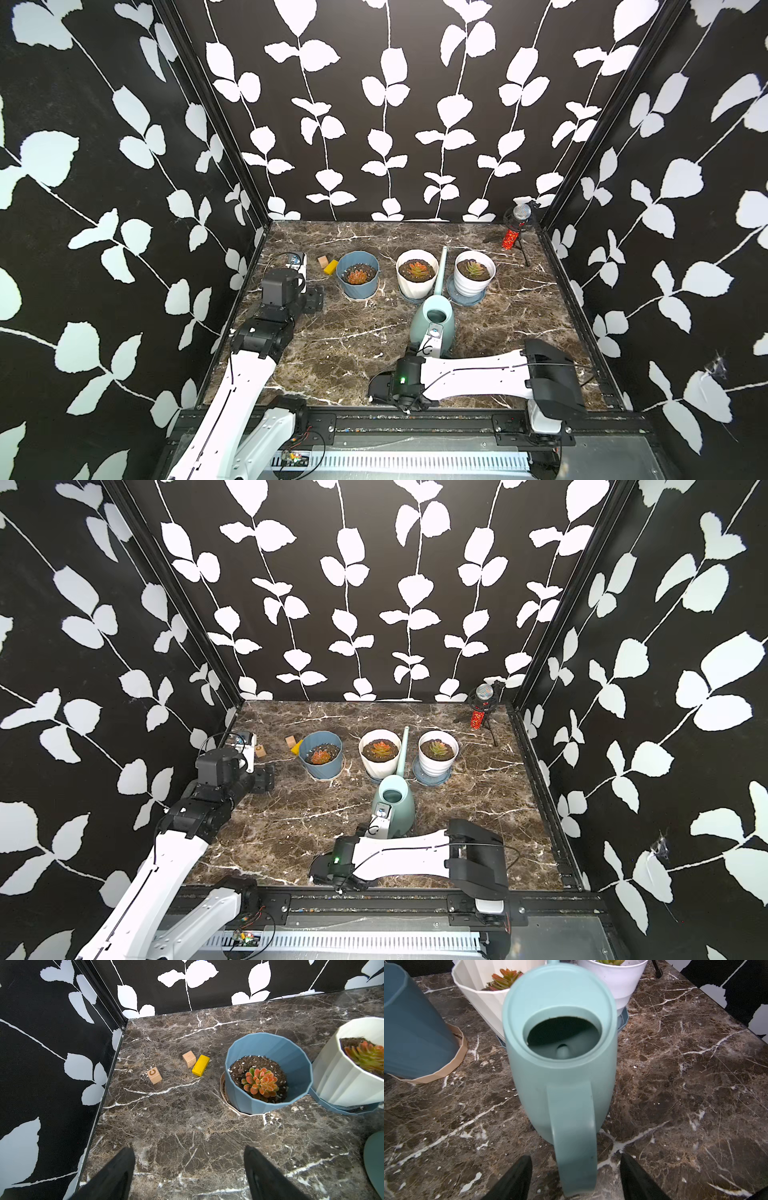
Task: Water the succulent around the soil edge
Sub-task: Place the watering can at the center of the board, then pick up the watering can from the center of the board.
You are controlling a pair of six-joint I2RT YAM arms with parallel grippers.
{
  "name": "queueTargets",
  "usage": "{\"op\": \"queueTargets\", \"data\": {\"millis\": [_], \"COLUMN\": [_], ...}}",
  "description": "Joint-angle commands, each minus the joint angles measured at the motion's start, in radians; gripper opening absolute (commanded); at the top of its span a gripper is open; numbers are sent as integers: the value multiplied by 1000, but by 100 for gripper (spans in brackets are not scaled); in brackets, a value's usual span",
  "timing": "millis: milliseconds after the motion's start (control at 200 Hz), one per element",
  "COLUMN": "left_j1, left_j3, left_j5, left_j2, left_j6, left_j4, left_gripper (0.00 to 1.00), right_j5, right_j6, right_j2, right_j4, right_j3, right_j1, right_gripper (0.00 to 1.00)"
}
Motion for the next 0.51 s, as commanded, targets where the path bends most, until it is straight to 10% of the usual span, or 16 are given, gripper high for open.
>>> {"op": "queueTargets", "data": {"millis": [0, 225, 500], "left_j1": [6, -89, -655], "left_j3": [24, 88, 197], "left_j5": [14, 29, -310], "left_j2": [2, 37, 229], "left_j6": [-7, -9, -131], "left_j4": [-13, -51, -17], "left_gripper": [84, 80, 80], "right_j5": [49, 263, 517], "right_j6": [19, 230, 95], "right_j2": [-60, -122, -289], "right_j4": [-97, -454, -527], "right_j3": [11, 98, 48], "right_j1": [47, 204, 243], "right_gripper": [71, 72, 73]}}
